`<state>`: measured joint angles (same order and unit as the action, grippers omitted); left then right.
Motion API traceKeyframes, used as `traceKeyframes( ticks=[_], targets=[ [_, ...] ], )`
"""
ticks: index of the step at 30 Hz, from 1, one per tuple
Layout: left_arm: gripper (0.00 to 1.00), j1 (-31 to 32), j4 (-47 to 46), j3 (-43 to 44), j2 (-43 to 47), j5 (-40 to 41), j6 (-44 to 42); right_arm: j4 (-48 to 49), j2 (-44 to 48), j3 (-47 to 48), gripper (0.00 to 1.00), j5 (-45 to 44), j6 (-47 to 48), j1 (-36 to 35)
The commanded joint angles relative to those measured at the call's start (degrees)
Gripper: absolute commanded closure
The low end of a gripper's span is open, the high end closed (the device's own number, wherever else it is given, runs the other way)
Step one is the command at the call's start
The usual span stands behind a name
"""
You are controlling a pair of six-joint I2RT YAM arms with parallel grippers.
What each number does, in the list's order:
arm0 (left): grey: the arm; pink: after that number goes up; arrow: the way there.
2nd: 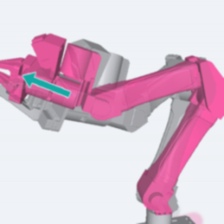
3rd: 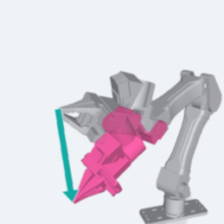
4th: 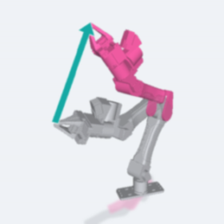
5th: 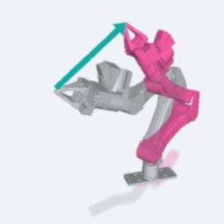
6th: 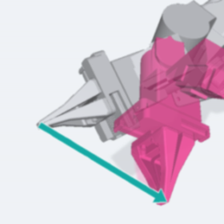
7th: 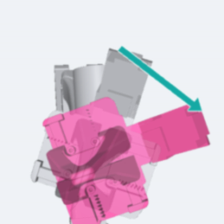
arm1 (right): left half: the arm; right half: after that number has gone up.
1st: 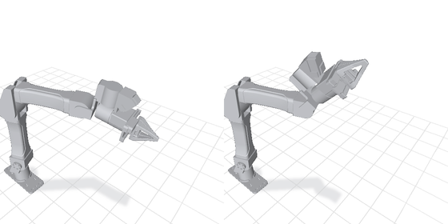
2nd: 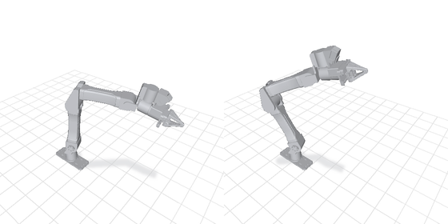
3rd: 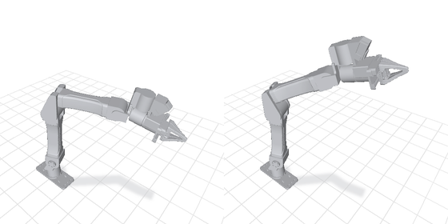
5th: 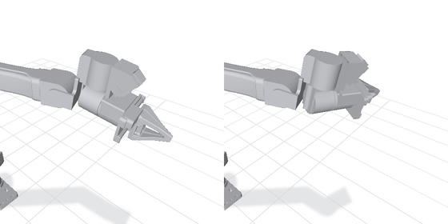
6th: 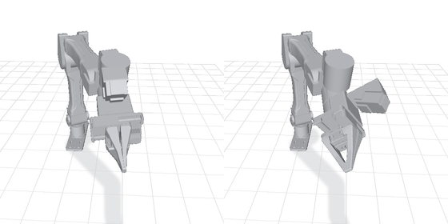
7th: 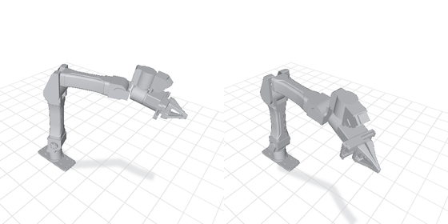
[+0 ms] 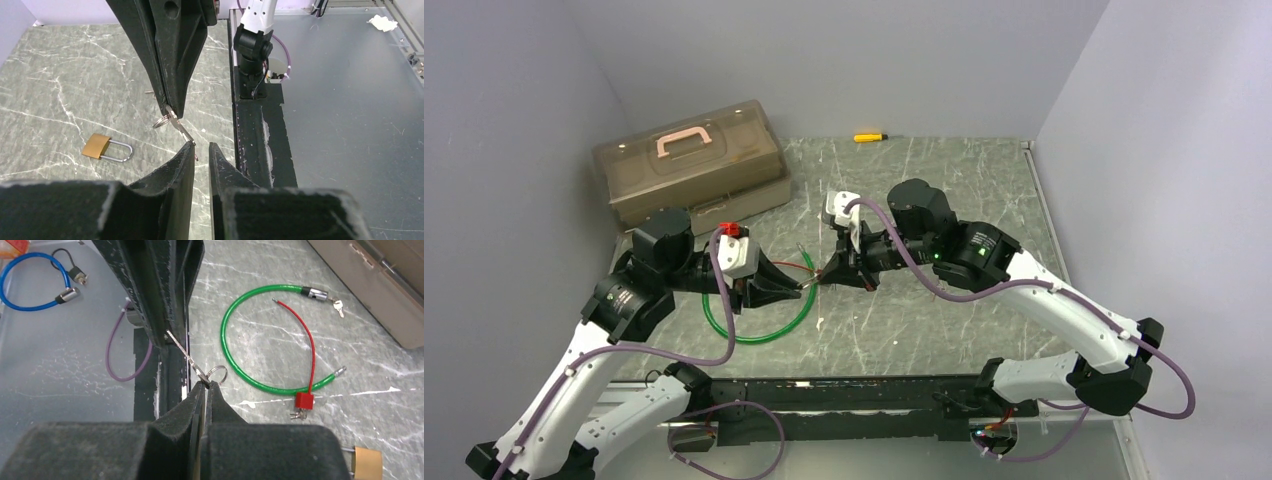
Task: Unlock with the key
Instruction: Pick up the key from the center of the board.
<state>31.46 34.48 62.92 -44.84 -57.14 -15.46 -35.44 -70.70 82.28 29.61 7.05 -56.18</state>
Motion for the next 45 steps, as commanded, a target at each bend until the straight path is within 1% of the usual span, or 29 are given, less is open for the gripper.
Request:
traceKeyframes(
  ticks=[1, 6, 8, 11, 17, 21, 26, 31, 33, 36, 37, 41, 43, 45],
  targets=[
    [0.81, 0.15, -2.17, 1.39, 0.46, -3.29, 1.75, -0.83, -0.25, 2.14, 1.00, -3.12, 1.74, 0.27],
    [0.82, 0.16, -2.35, 0.61, 0.36, -1.49, 1.45, -0.73, -0.30, 2.91, 1.00, -2.17, 1.46, 0.29],
    [0.81, 0.13, -2.39, -0.41, 0.64, -0.99, 1.01, -0.19, -0.11, 3.18, 1.00, -1.86, 1.08, 0.31],
    [0.76, 0.13, -2.70, -1.56, 1.02, 0.39, 1.29, 0.09, 0.08, 3.78, 1.00, -0.78, 0.58, 0.31],
    [0.72, 0.04, -3.26, -2.63, 1.05, 5.83, 1.30, 0.38, 0.60, 4.29, 1.00, 0.44, -0.27, 0.23],
    [0.72, -0.02, -3.71, -2.51, 1.16, 10.16, 0.50, -0.42, 0.43, 4.21, 1.00, 0.20, -0.02, 0.20],
    [0.73, -0.30, -3.95, -1.93, 1.18, 8.97, 0.91, -1.79, 0.02, 4.44, 1.00, -0.02, 0.50, -0.05],
    [0.70, -0.50, -3.33, -1.76, 1.16, 8.11, 0.48, -2.28, -0.36, 5.21, 1.00, -0.12, 0.82, -0.26],
    [0.67, -0.56, -2.97, -1.80, 1.25, 7.86, -0.07, -2.71, -0.56, 5.50, 1.00, -0.28, 0.97, -0.40],
    [0.56, -0.61, -1.82, -1.46, 1.33, 7.43, -1.59, -3.33, -0.67, 5.64, 1.00, -0.41, 1.21, -0.42],
    [0.54, -0.62, -1.46, -1.06, 1.41, 7.45, -2.20, -3.58, -0.75, 5.69, 1.00, -0.39, 1.28, -0.54],
    [0.44, -1.08, 1.78, 3.03, 1.14, 7.51, -6.02, -5.34, -1.34, 5.98, 1.00, -0.67, 2.14, -0.83],
    [0.41, -1.31, 3.59, 5.46, 0.59, 8.01, -8.02, -6.68, -1.99, 6.36, 1.00, -0.67, 2.54, -1.16],
    [0.40, -1.40, 4.85, 6.98, 0.18, 7.83, -8.67, -7.40, -2.44, 6.77, 1.00, -0.69, 2.87, -1.47]
  ],
)
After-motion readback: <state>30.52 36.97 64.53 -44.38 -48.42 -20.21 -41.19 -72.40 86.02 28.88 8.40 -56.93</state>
